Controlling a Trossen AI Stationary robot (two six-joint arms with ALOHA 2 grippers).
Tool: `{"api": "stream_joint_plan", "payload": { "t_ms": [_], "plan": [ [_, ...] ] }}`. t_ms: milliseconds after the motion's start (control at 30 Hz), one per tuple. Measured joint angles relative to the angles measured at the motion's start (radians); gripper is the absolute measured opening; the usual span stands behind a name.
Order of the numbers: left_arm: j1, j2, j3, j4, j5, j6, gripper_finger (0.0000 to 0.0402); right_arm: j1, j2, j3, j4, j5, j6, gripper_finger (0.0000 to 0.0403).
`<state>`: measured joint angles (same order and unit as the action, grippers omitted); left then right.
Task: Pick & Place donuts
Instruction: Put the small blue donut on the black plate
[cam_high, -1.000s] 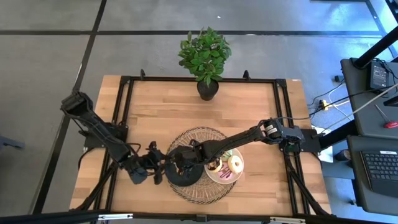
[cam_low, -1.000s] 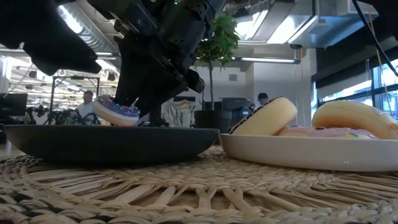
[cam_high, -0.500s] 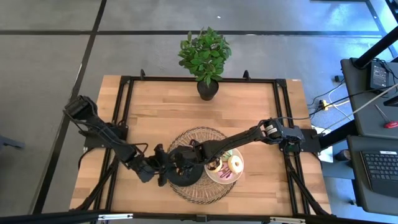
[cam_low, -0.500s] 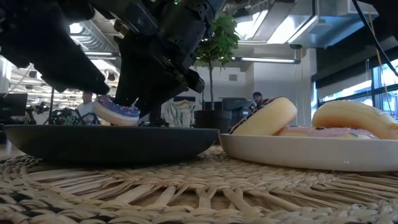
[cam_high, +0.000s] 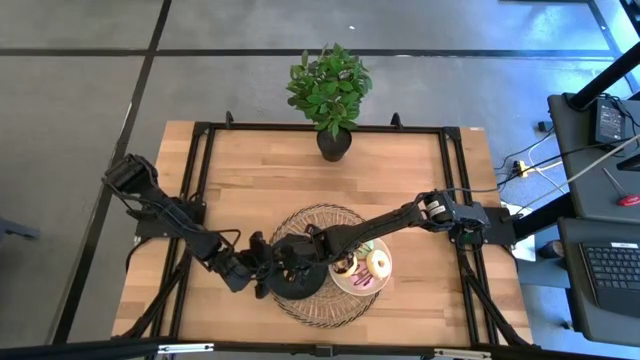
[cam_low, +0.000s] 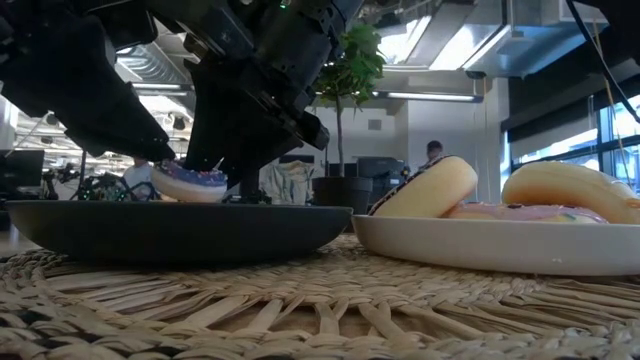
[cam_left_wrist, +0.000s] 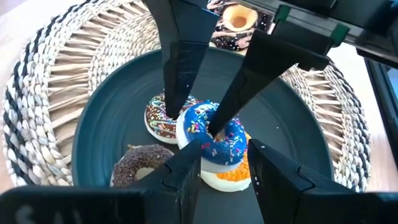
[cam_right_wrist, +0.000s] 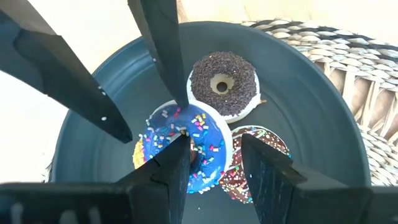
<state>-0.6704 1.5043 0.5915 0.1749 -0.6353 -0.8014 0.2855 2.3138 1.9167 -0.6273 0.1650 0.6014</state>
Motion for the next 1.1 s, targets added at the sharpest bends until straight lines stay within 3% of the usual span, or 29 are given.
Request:
{"api": "stream_joint_plan", "payload": {
  "t_ms": [500, 1100],
  "plan": [
    [0.007, 0.0, 0.0, -0.065, -0.001, -0.102, 0.0127, 0.0, 0.0, 0.0, 0.002, 0.001, 0.0, 0.0145],
    [0.032, 0.0, 0.0, -0.073, -0.001, -0.122, 0.0127, 0.0, 0.0, 0.0, 0.003, 0.001, 0.001, 0.0145]
  ]
}}
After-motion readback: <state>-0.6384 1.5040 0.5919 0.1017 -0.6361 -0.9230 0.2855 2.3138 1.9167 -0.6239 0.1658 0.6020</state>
